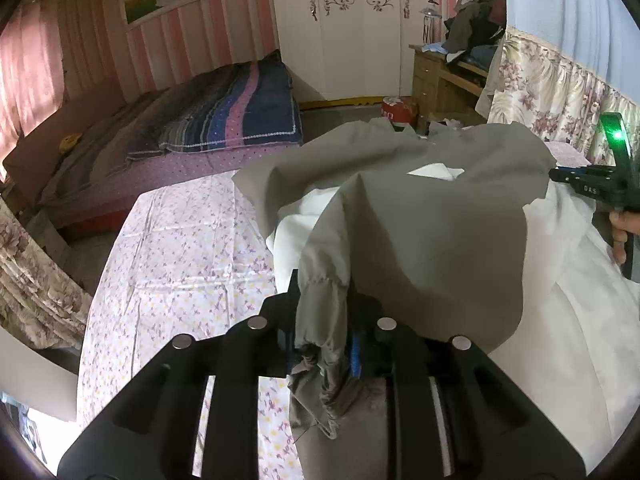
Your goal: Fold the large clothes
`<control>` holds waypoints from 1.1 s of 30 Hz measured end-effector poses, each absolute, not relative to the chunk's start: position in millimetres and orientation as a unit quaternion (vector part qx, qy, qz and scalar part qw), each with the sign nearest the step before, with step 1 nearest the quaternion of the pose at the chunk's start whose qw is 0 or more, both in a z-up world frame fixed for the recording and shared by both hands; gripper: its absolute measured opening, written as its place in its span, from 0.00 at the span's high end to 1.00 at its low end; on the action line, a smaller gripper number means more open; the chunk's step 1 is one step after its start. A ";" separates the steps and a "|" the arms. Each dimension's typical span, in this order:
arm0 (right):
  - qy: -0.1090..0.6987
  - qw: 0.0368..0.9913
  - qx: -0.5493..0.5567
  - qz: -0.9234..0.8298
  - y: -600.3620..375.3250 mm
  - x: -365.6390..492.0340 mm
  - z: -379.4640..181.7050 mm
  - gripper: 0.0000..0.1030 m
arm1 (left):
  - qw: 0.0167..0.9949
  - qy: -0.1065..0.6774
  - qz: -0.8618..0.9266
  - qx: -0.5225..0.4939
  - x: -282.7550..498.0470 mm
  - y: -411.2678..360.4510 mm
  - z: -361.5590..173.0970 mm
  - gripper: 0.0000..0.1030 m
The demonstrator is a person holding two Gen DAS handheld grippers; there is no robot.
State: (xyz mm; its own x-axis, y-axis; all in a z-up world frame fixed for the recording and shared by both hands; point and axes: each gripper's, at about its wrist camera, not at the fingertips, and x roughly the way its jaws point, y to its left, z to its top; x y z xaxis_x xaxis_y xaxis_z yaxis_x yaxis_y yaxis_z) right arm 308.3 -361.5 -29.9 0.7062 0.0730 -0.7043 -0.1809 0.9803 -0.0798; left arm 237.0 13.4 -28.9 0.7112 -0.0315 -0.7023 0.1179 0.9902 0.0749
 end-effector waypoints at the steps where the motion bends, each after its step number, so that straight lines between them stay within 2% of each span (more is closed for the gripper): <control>1: 0.368 0.925 -0.073 0.064 -364.0 307.2 -24.8 0.97 | 0.924 0.376 -0.042 0.058 240.4 13.2 -27.1 0.82; 5: 0.309 0.949 -0.062 0.016 -385.9 294.7 7.5 0.97 | 0.930 0.358 -0.048 0.061 257.0 6.7 -13.0 0.81; 9: 0.285 0.957 -0.053 -0.017 -405.2 293.2 19.0 0.97 | 0.939 0.331 -0.053 0.082 283.7 -11.2 7.8 0.79; 12: 0.296 0.954 -0.041 -0.022 -414.0 303.5 10.2 0.97 | 0.926 0.363 -0.046 0.089 322.2 -19.2 1.7 0.74; 16: 0.329 0.942 -0.059 -0.013 -408.1 322.4 -13.0 0.95 | 0.902 0.419 -0.006 0.105 365.9 -14.4 -35.9 0.65; 18: 0.340 0.938 -0.072 -0.017 -405.5 327.2 -22.8 0.90 | 0.895 0.432 0.008 0.113 373.0 -12.0 -50.4 0.64; 20: 0.349 0.934 -0.074 -0.018 -407.1 328.1 -31.1 0.80 | 0.894 0.437 0.009 0.104 371.2 -5.9 -62.2 0.59; 22: 0.363 0.928 -0.075 -0.019 -411.2 329.4 -40.5 0.73 | 0.894 0.434 0.014 0.109 366.0 -1.5 -71.5 0.45; 24: 0.384 0.921 -0.067 -0.011 -418.7 331.6 -47.7 0.70 | 0.897 0.429 0.011 0.110 360.0 2.2 -75.6 0.40; 27: 0.386 0.921 -0.054 -0.011 -424.7 323.2 -37.3 0.62 | 0.903 0.417 0.015 0.105 345.2 6.3 -67.0 0.39; 29: 0.361 0.932 -0.044 -0.002 -425.4 307.5 -15.6 0.34 | 0.907 0.405 0.022 0.116 332.0 7.3 -52.2 0.30; 31: 0.339 0.940 -0.036 0.008 -423.2 294.2 4.4 0.32 | 0.914 0.387 0.024 0.119 319.4 8.8 -31.1 0.12; 33: 0.326 0.945 -0.027 0.022 -417.1 286.3 18.8 0.30 | 0.923 0.370 0.020 0.108 308.3 10.2 -8.8 0.07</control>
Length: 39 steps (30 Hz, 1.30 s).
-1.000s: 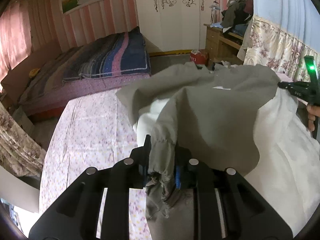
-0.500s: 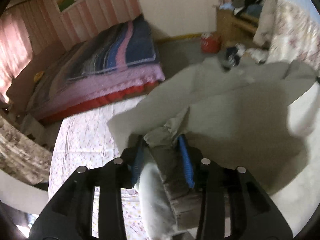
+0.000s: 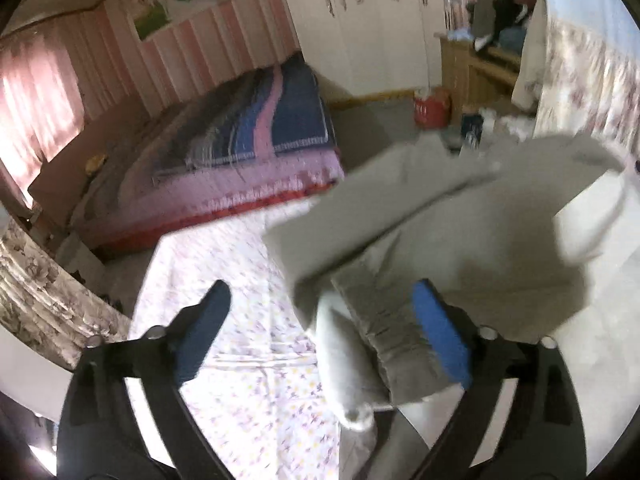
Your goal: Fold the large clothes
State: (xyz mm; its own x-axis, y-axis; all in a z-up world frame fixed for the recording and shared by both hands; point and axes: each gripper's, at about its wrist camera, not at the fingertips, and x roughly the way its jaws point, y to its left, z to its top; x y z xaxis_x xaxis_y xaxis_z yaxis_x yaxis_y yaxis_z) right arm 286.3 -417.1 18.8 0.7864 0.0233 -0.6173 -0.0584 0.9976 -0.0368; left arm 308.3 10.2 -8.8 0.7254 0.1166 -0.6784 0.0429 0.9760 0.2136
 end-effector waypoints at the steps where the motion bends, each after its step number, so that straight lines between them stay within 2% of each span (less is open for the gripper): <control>1: 0.321 0.946 -0.016 0.035 -410.8 283.7 25.7 0.29 | 0.928 0.360 0.019 0.094 303.4 11.7 4.9 0.06; 4: 0.320 0.945 -0.007 0.062 -389.3 286.8 32.9 0.29 | 0.939 0.342 -0.004 0.040 301.3 7.0 28.3 0.03; 8: 0.334 0.939 -0.014 0.079 -347.5 300.3 19.0 0.29 | 0.937 0.347 -0.036 0.026 316.4 -30.0 20.8 0.03; 13: 0.372 0.924 -0.023 0.086 -322.0 321.4 -18.6 0.28 | 0.920 0.389 -0.045 -0.017 341.1 -65.9 -40.2 0.03; 19: 0.394 0.915 -0.052 0.067 -348.1 332.7 -51.7 0.19 | 0.897 0.441 0.015 0.030 358.6 -59.0 -97.8 0.06; 20: 0.394 0.916 -0.044 0.056 -358.0 333.7 -53.1 0.14 | 0.897 0.439 0.018 0.044 358.3 -59.8 -97.5 0.07; 22: 0.397 0.917 -0.021 0.030 -380.2 334.8 -52.9 0.13 | 0.897 0.438 0.023 0.061 357.9 -59.6 -94.9 0.11; 28: 0.399 0.917 -0.010 -0.012 -424.1 310.9 -50.2 0.12 | 0.903 0.423 0.004 0.069 344.3 -54.3 -90.2 0.14; 29: 0.399 0.917 -0.002 -0.012 -432.2 301.9 -49.3 0.12 | 0.906 0.418 -0.002 0.069 338.4 -54.5 -87.4 0.14; 31: 0.397 0.918 0.018 -0.001 -443.9 286.7 -47.1 0.12 | 0.912 0.404 -0.010 0.075 322.0 -55.0 -78.8 0.06; 33: 0.395 0.918 0.023 0.006 -452.1 261.2 -43.6 0.12 | 0.918 0.388 -0.013 0.082 296.4 -51.1 -67.9 0.03; 39: 0.388 0.920 0.007 0.047 -462.2 181.3 -22.9 0.11 | 0.930 0.363 -0.010 0.050 223.5 -22.3 -36.0 0.03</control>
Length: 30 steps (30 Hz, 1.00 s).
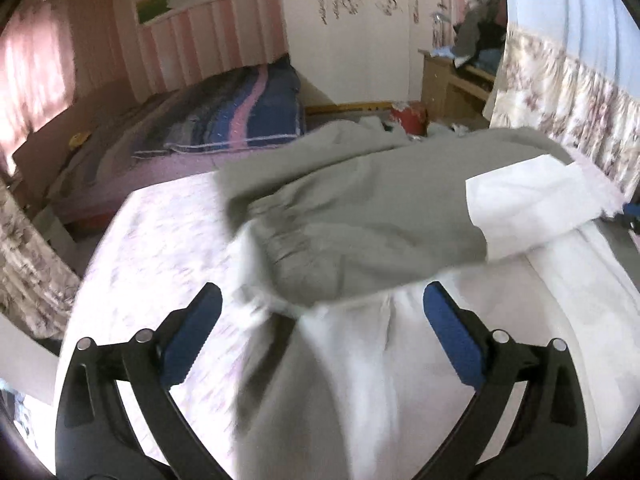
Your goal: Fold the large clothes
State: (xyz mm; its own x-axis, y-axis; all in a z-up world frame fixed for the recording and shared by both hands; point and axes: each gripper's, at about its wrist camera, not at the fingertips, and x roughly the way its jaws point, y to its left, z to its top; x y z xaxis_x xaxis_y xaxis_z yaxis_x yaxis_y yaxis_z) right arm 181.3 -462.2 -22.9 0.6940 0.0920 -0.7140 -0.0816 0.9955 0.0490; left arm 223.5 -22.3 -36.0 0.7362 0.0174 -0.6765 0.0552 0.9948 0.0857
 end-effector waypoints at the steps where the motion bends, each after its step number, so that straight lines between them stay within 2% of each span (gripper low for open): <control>1: 0.384 0.922 0.007 0.054 -466.4 160.6 -16.9 0.11 | 0.933 0.357 -0.007 0.050 207.0 -16.0 -29.5 0.03; 7: 0.363 0.930 0.017 0.052 -490.2 68.1 -3.6 0.10 | 0.944 0.326 0.033 0.037 115.2 24.7 -9.9 0.03; 16: 0.355 0.934 0.039 0.016 -502.2 -32.9 -15.9 0.10 | 0.939 0.342 0.035 0.005 6.3 43.1 -41.5 0.03; 25: 0.358 0.932 0.057 0.006 -497.3 -91.3 -27.9 0.10 | 0.936 0.351 -0.005 -0.040 -59.1 20.6 -62.8 0.03; 30: 0.372 0.926 0.068 0.006 -500.3 -103.1 -40.9 0.10 | 0.927 0.375 -0.029 0.003 -73.2 -4.4 -81.3 0.03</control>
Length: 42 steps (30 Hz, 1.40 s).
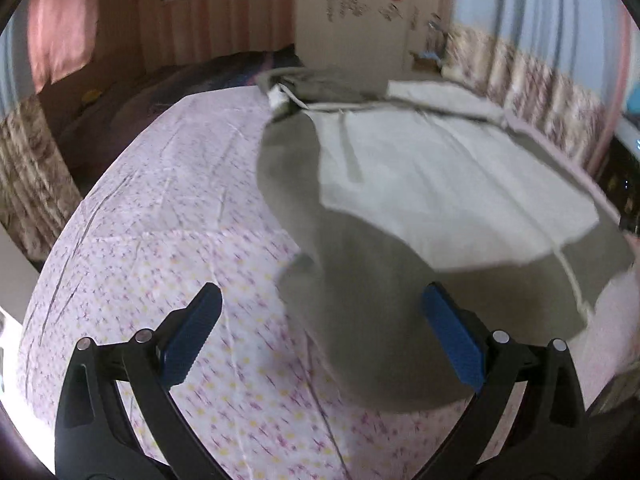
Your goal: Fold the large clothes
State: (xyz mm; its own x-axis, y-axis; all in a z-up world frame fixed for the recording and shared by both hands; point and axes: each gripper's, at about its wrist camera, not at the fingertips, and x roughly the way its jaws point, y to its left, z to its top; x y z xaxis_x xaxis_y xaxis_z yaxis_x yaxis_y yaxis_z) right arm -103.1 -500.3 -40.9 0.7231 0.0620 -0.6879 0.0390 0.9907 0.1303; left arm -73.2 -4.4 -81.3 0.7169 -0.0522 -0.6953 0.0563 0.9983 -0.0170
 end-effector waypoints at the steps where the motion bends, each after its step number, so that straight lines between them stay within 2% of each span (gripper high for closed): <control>1: 0.376 0.924 0.070 0.009 -499.9 -104.2 -44.0 0.10 | 0.925 0.379 -0.033 0.007 -74.0 -8.6 -84.5 0.03; 6: 0.393 0.916 0.070 0.034 -488.0 -107.8 -60.3 0.10 | 0.915 0.401 -0.038 -0.021 -69.9 -14.5 -96.0 0.03; 8: 0.397 0.914 0.066 0.051 -479.6 -107.9 -65.4 0.14 | 0.910 0.411 -0.039 -0.032 -65.4 -14.5 -100.4 0.03; 12: 0.396 0.916 0.019 0.064 -457.1 -107.9 -68.4 0.42 | 0.904 0.422 -0.053 -0.048 -54.4 -14.9 -103.1 0.03; 14: 0.394 0.916 0.018 0.071 -454.1 -106.5 -66.0 0.67 | 0.899 0.429 -0.064 -0.054 -48.5 -16.4 -103.0 0.03; 17: 0.392 0.916 0.022 0.078 -455.5 -104.2 -62.4 0.76 | 0.897 0.431 -0.079 -0.049 -43.0 -25.9 -102.1 0.04; 20: 0.384 0.919 0.027 0.084 -456.0 -105.8 -56.1 0.80 | 0.895 0.433 -0.102 -0.035 -42.0 -39.9 -104.4 0.25; 22: 0.374 0.923 0.031 0.088 -456.5 -107.4 -49.0 0.81 | 0.895 0.430 -0.116 -0.029 -44.1 -45.5 -102.9 0.51; 25: 0.361 0.927 0.036 0.094 -457.0 -109.0 -39.2 0.82 | 0.896 0.427 -0.122 -0.034 -46.2 -45.0 -96.6 0.70; 28: 0.340 0.934 0.043 0.102 -457.4 -114.0 -24.7 0.82 | 0.901 0.412 -0.125 -0.042 -50.5 -40.4 -83.6 0.82; 31: 0.318 0.941 0.043 0.111 -455.7 -120.6 -8.0 0.82 | 0.915 0.383 -0.126 -0.025 -61.2 -42.9 -61.3 0.88; 42: 0.243 0.961 0.033 0.128 -449.4 -150.8 42.3 0.85 | 0.942 0.319 -0.096 -0.033 -91.3 -18.9 1.8 0.96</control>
